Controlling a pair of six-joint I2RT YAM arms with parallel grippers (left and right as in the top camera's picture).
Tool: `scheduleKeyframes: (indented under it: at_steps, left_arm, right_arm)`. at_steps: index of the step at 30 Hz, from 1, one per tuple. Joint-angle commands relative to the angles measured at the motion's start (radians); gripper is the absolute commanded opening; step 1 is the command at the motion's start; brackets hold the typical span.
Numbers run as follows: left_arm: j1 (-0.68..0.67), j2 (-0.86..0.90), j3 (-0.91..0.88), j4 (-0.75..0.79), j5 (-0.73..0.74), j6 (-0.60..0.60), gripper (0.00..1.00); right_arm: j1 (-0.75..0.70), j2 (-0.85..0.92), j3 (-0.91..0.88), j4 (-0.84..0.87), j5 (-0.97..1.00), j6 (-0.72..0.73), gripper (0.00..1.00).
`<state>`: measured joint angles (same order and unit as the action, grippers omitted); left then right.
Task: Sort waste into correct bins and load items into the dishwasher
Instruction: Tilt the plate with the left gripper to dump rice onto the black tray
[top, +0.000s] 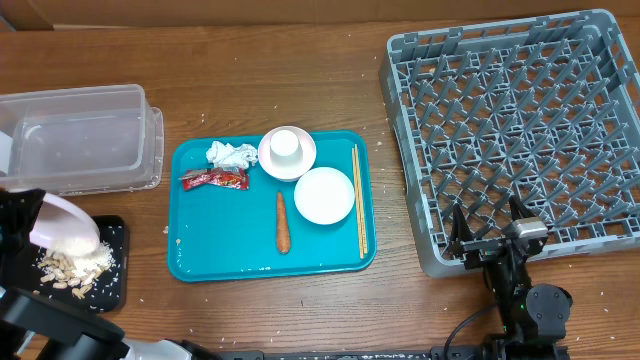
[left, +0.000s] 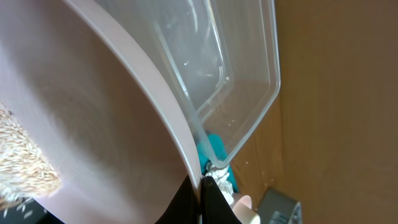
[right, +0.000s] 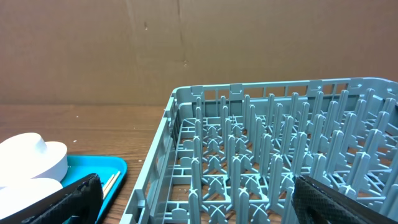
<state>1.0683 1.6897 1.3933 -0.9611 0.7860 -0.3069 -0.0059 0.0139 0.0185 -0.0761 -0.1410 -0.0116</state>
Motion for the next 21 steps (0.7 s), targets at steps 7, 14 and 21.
scheduleKeyframes:
  at_steps: [7, 14, 21]
  left_arm:
    - [0.109, 0.004, -0.007, 0.024, 0.154, 0.034, 0.04]
    - [0.117, 0.004, -0.007, 0.014, 0.256, 0.053, 0.04]
    - [0.117, 0.004, -0.007, 0.008, 0.326, 0.018, 0.04]
  right_arm:
    - [-0.003, -0.011, -0.010, 0.003, 0.008, -0.004, 1.00]
    - [-0.003, -0.011, -0.010, 0.003, 0.008, -0.004, 1.00]
    - [-0.003, -0.011, -0.010, 0.003, 0.008, -0.004, 1.00]
